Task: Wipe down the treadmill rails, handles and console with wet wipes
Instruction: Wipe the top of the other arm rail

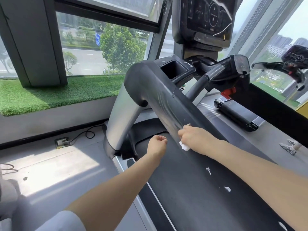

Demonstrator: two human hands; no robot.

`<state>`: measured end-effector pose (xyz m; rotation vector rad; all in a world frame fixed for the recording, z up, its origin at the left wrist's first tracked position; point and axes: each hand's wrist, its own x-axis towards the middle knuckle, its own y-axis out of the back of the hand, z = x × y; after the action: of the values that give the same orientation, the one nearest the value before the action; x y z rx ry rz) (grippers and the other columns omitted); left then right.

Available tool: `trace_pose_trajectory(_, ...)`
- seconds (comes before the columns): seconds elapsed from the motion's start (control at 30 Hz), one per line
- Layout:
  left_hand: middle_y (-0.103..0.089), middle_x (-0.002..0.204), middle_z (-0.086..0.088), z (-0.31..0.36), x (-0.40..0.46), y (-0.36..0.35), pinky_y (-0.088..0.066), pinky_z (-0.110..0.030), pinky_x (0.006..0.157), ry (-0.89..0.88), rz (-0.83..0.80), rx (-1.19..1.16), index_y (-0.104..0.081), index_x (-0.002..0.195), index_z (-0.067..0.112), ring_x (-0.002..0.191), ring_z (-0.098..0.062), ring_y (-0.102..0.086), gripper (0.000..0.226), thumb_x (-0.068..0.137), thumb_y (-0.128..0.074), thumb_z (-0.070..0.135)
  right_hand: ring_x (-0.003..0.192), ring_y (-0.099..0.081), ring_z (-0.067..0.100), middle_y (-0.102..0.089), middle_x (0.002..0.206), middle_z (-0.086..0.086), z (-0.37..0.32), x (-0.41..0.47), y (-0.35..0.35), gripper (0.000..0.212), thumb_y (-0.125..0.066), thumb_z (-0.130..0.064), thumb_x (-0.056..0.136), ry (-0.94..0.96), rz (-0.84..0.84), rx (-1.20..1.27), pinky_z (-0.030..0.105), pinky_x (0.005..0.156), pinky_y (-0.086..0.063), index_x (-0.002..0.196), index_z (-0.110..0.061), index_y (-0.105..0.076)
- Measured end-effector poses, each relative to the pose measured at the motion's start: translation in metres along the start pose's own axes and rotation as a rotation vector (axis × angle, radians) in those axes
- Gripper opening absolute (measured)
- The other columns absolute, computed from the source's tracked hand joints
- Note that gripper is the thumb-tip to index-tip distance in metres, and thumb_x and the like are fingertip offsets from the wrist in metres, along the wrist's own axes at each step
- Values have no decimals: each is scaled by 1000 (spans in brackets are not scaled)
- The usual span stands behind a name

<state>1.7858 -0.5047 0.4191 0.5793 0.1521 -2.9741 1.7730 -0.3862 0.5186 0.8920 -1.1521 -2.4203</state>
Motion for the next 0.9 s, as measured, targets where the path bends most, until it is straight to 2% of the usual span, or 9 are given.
trace_pose_trajectory(0.1,-47,71,3,-3,-20,-5,-38,-17,54,45,-144,-231,-51,81,16,57,-9,-45,23,98,-47,32,108,-51,19,-53,105,-2,2,-13,-9,20,-53,-8,93,-151,289,374,20,75,-35,104,-11,-69)
trace_pose_trajectory(0.17,-58,83,1,0,-34,-7,-47,-22,72,112,-241,-447,-59,95,14,76,-11,-56,31,96,-48,43,95,-58,20,-60,97,-2,-2,-16,-8,17,-60,-9,90,-282,480,704,23,70,-38,99,-12,-73)
trace_pose_trajectory(0.3,-69,94,-3,15,-47,-8,-52,-28,88,90,-324,-639,-63,102,11,91,-14,-65,20,99,-50,25,87,-61,15,-67,95,4,-20,-19,8,13,-64,-11,87,-376,618,1052,6,67,-41,93,-7,-74)
trace_pose_trajectory(0.37,-71,88,-7,22,-44,-9,-55,-28,83,53,-270,-660,-61,100,5,81,-15,-69,12,96,-50,8,92,-60,15,-66,100,3,-22,-20,13,15,-60,-8,87,-403,603,1064,8,71,-43,96,-7,-72)
trace_pose_trajectory(0.43,-69,79,-4,30,-31,-7,-54,-30,82,33,-176,-593,-60,91,7,75,-17,-68,10,82,-57,5,97,-59,19,-64,105,4,-17,-24,14,19,-56,-6,88,-433,609,968,26,84,-48,100,-7,-70)
trace_pose_trajectory(0.53,-56,82,-1,48,-4,-4,-44,-29,69,-75,82,-248,-48,81,17,79,-20,-54,9,80,-56,17,102,-57,23,-63,108,5,-4,-32,10,24,-51,-3,90,-512,658,771,37,87,-46,102,-8,-70)
trace_pose_trajectory(0.63,-48,100,-5,68,20,-5,-37,-30,66,-318,275,37,-44,94,10,85,-23,-49,9,89,-51,11,103,-57,23,-62,109,3,5,-42,6,26,-48,-5,92,-605,631,719,37,83,-48,105,-10,-69)
trace_pose_trajectory(0.77,-40,102,0,73,32,-28,-32,-29,64,-555,302,253,-48,101,8,81,-21,-45,10,93,-43,6,109,-50,17,-58,113,-3,5,-56,3,30,-44,-9,95,-652,499,652,38,83,-48,113,-16,-66)
trace_pose_trajectory(0.9,-42,105,12,39,11,-45,-29,-12,70,-698,210,190,-57,109,13,86,-8,-45,19,96,-45,8,107,-49,20,-57,112,-3,-4,-67,-2,30,-45,-7,95,-634,494,585,39,80,-47,114,-15,-66)
